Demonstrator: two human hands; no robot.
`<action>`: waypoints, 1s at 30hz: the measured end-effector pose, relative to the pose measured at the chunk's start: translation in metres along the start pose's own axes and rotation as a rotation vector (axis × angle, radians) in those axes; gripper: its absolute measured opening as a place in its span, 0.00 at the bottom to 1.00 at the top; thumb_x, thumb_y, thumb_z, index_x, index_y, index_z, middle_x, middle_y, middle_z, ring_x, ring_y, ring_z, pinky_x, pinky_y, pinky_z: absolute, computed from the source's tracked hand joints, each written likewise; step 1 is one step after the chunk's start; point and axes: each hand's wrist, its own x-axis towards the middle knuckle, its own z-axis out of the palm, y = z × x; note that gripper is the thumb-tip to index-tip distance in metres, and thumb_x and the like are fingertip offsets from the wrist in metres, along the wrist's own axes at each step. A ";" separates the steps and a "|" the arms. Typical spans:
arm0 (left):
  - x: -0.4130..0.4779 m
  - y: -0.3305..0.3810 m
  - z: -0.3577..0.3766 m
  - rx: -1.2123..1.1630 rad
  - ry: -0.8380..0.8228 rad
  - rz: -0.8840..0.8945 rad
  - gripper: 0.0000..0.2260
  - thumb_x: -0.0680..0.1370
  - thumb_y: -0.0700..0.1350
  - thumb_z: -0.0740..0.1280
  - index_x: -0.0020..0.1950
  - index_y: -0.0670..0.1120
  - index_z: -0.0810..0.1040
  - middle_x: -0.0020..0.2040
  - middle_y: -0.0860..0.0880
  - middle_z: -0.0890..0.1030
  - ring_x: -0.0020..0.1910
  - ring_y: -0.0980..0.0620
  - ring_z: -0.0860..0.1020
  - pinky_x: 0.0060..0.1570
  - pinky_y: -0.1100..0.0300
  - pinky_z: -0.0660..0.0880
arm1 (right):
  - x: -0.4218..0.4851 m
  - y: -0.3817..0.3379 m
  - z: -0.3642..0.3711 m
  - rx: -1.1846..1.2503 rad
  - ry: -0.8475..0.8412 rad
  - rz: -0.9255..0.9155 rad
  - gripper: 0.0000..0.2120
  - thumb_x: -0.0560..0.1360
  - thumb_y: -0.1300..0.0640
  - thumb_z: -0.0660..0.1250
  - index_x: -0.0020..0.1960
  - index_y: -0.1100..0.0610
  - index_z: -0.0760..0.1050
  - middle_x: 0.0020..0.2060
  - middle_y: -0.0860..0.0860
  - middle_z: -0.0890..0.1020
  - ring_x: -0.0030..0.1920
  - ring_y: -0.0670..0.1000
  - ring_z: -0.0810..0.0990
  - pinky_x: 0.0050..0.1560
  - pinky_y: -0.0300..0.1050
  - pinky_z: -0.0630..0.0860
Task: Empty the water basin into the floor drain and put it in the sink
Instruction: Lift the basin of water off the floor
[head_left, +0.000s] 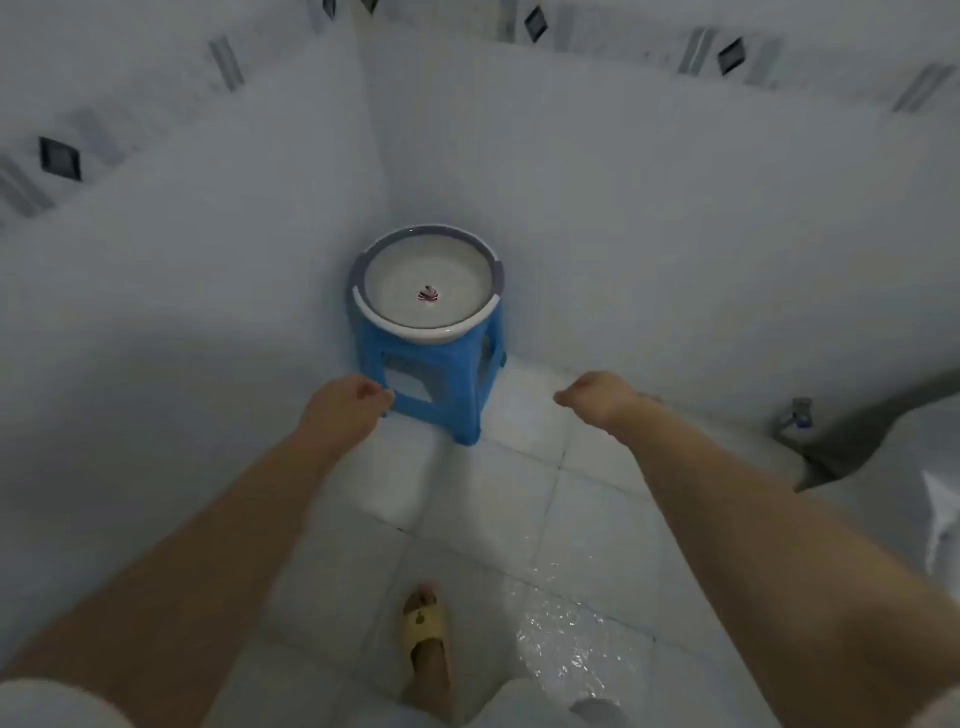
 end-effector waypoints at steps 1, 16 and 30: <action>0.009 0.001 -0.001 -0.014 -0.005 0.000 0.09 0.75 0.47 0.64 0.49 0.43 0.79 0.45 0.46 0.77 0.46 0.47 0.75 0.49 0.56 0.69 | 0.005 -0.004 -0.001 -0.002 -0.011 0.012 0.22 0.76 0.50 0.62 0.62 0.66 0.70 0.60 0.61 0.75 0.59 0.59 0.74 0.54 0.44 0.70; 0.140 -0.001 -0.052 -0.062 -0.085 0.026 0.09 0.74 0.48 0.64 0.35 0.48 0.75 0.34 0.51 0.76 0.37 0.52 0.72 0.39 0.58 0.67 | 0.084 -0.092 0.000 -0.125 0.029 0.014 0.19 0.75 0.51 0.62 0.58 0.65 0.74 0.58 0.60 0.78 0.58 0.59 0.75 0.55 0.45 0.70; 0.267 0.047 -0.040 -0.008 -0.111 -0.020 0.07 0.74 0.45 0.65 0.46 0.43 0.80 0.43 0.44 0.78 0.43 0.48 0.75 0.45 0.58 0.68 | 0.226 -0.111 -0.054 -0.084 -0.071 0.079 0.20 0.75 0.53 0.63 0.59 0.68 0.73 0.57 0.62 0.78 0.55 0.58 0.76 0.47 0.41 0.67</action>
